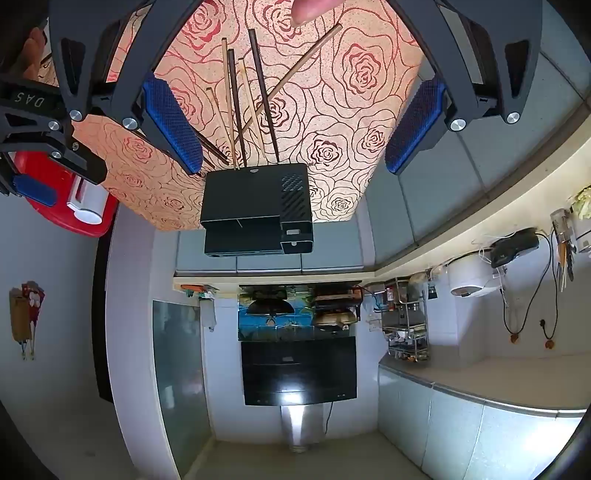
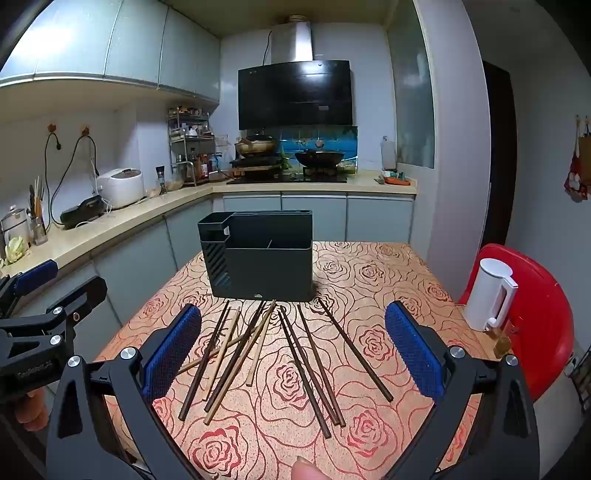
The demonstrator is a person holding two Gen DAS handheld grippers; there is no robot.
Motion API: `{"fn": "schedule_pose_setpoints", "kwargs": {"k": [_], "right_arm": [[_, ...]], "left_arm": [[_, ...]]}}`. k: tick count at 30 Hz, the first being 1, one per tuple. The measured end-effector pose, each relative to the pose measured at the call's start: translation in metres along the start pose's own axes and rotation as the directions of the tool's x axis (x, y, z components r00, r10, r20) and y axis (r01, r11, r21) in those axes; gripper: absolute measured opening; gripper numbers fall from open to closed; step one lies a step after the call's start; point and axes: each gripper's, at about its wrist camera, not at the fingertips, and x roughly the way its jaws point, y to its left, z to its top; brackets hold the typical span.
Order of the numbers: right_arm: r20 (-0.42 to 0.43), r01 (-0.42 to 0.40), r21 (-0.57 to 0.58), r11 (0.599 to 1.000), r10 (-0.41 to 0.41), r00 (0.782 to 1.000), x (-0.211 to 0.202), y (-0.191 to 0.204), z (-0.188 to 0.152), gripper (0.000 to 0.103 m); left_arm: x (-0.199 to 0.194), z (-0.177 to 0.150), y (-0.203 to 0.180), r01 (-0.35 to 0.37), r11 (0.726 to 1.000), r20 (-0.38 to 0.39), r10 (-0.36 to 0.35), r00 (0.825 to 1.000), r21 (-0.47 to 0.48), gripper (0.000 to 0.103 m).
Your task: Organize utensils
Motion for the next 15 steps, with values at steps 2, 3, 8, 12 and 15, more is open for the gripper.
{"fn": "schedule_pose_setpoints", "kwargs": {"k": [2,3,8,12,15], "right_arm": [[0.009,-0.002,0.002,1.0,0.002,1.0,-0.001,0.0,-0.001,0.096],[0.008,-0.003,0.003,1.0,0.003,1.0,-0.001,0.0,-0.001,0.096],[0.004,0.0,0.001,1.0,0.0,1.0,-0.002,0.001,-0.002,0.096],[0.007,-0.002,0.002,1.0,0.002,1.0,-0.001,0.001,-0.003,0.096],[0.005,-0.003,0.002,1.0,0.003,1.0,-0.001,0.0,-0.004,0.096]], "left_arm": [[0.0,0.0,0.0,0.0,1.0,0.002,0.0,1.0,-0.001,0.096],[0.0,0.0,0.0,0.001,1.0,0.0,-0.001,1.0,-0.002,0.096],[-0.003,0.0,0.006,0.004,1.0,-0.003,-0.004,1.0,-0.008,0.096],[-0.003,0.001,0.009,0.003,1.0,-0.004,-0.003,1.0,-0.012,0.096],[-0.004,0.001,0.01,0.003,1.0,-0.005,-0.003,1.0,-0.013,0.096]]}}
